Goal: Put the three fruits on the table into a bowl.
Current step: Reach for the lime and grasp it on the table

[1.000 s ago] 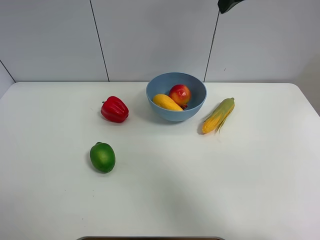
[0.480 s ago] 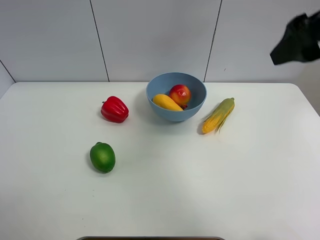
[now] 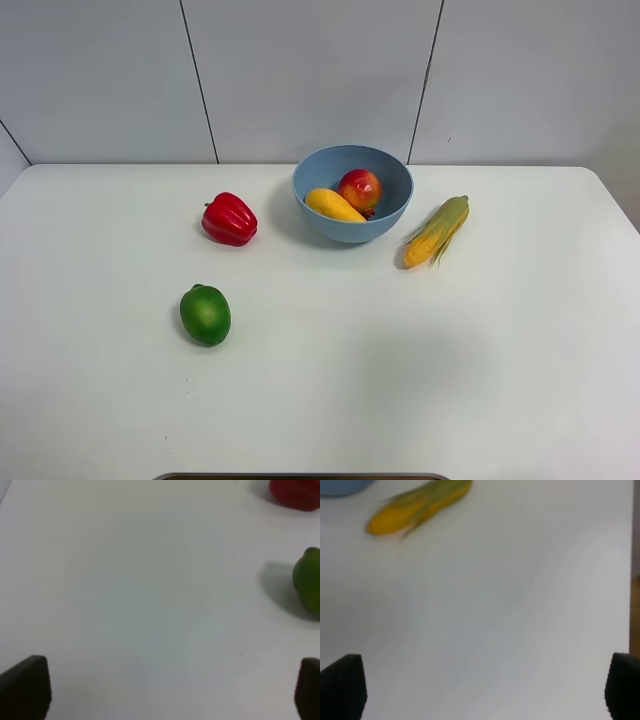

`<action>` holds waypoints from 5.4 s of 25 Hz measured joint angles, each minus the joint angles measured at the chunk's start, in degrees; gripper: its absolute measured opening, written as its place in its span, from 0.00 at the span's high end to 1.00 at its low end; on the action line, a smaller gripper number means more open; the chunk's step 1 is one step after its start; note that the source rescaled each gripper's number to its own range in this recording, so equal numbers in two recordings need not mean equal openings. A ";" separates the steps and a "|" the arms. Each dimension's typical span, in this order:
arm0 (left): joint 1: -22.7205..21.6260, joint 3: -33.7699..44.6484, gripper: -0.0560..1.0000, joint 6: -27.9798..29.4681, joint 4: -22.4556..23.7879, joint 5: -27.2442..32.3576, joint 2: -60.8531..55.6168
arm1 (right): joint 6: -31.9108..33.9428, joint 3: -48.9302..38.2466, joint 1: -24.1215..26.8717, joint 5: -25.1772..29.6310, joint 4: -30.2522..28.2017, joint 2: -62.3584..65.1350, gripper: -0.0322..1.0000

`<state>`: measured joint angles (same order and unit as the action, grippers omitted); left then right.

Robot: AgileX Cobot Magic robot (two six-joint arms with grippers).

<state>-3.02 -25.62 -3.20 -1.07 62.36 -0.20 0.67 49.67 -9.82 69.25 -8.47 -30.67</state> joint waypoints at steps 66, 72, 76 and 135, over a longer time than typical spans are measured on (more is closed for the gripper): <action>0.00 0.00 0.00 0.00 1.49 -0.06 0.00 | 0.00 -17.48 9.37 -6.52 5.81 30.84 0.10; 0.00 -0.05 0.00 0.00 1.07 -0.45 0.31 | 0.00 -17.48 9.37 -6.52 5.81 30.84 0.10; 0.00 -0.89 0.00 0.00 -0.18 -1.43 5.62 | 0.00 -17.48 9.37 -6.52 5.81 30.84 0.10; 32.16 -34.20 0.00 32.74 -5.07 -19.52 101.83 | 0.00 -17.48 9.37 -6.52 5.81 30.84 0.10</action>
<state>29.14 -59.83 29.54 -6.14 42.84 101.63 0.67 32.19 -0.45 62.73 -2.66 0.16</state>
